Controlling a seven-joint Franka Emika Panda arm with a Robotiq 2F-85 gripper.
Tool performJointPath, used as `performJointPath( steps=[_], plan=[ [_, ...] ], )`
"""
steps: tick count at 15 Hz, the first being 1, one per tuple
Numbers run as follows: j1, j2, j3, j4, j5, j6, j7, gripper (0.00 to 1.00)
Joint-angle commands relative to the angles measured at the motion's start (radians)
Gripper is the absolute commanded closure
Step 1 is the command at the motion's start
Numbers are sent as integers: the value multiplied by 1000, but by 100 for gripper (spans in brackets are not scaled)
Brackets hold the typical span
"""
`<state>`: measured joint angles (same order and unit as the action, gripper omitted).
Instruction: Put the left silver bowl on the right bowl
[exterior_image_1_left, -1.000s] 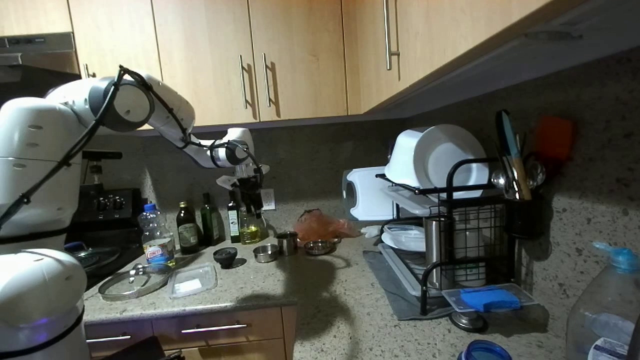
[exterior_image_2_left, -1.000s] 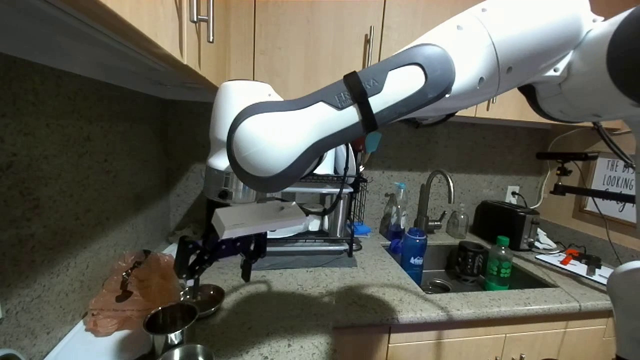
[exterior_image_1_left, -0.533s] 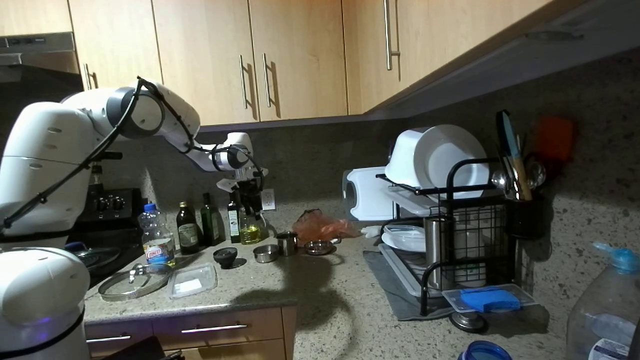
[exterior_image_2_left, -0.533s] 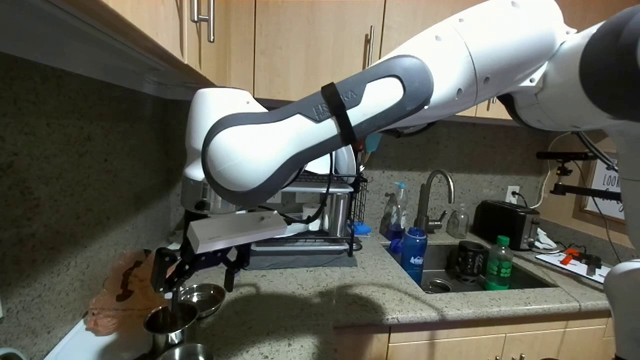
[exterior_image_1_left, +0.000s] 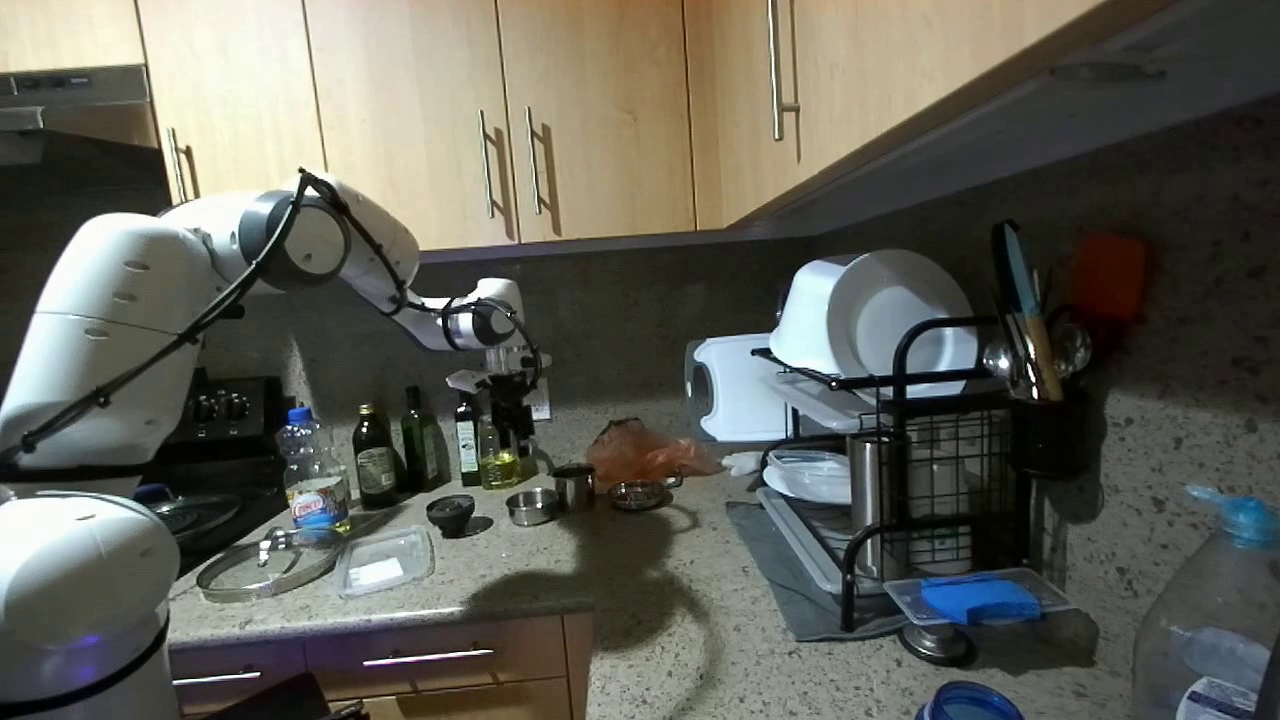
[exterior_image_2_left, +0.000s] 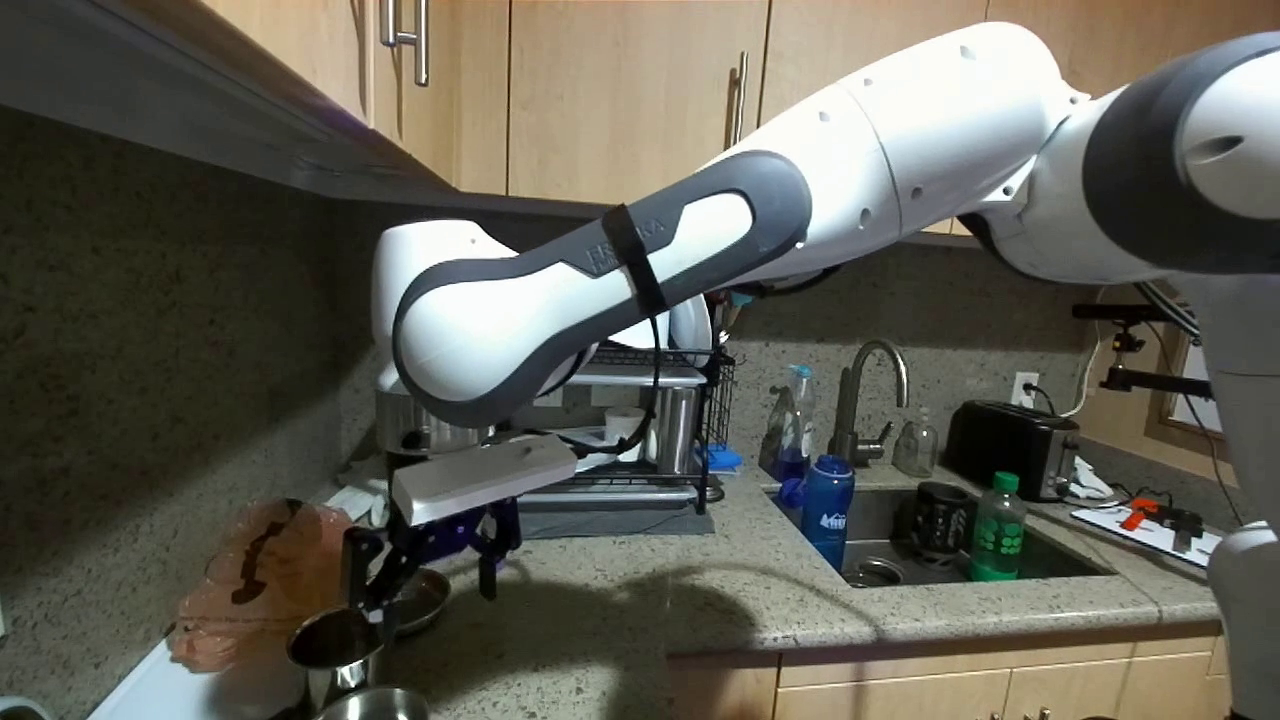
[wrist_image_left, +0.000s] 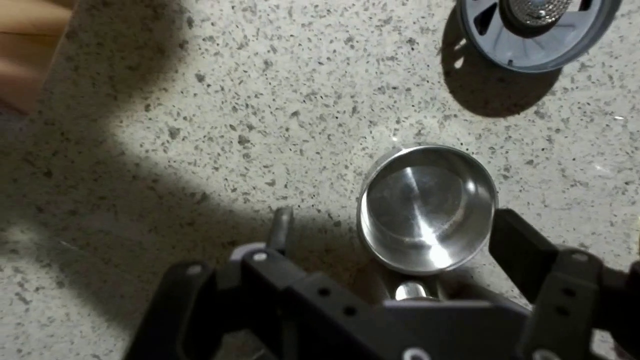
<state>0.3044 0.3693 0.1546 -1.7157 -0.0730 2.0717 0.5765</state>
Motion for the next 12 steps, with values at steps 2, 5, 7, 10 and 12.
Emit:
performJointPath(
  steps=[2, 5, 7, 10, 12],
  plan=[
    [-10, 90, -30, 129, 1, -110, -90, 0],
    [-13, 140, -52, 212, -17, -162, -157, 0],
    [-9, 172, -64, 269, -27, -206, -190, 0],
    [-18, 170, -61, 303, -23, -238, -255, 0],
    [-11, 167, -65, 272, -17, -202, -226, 0]
  ],
)
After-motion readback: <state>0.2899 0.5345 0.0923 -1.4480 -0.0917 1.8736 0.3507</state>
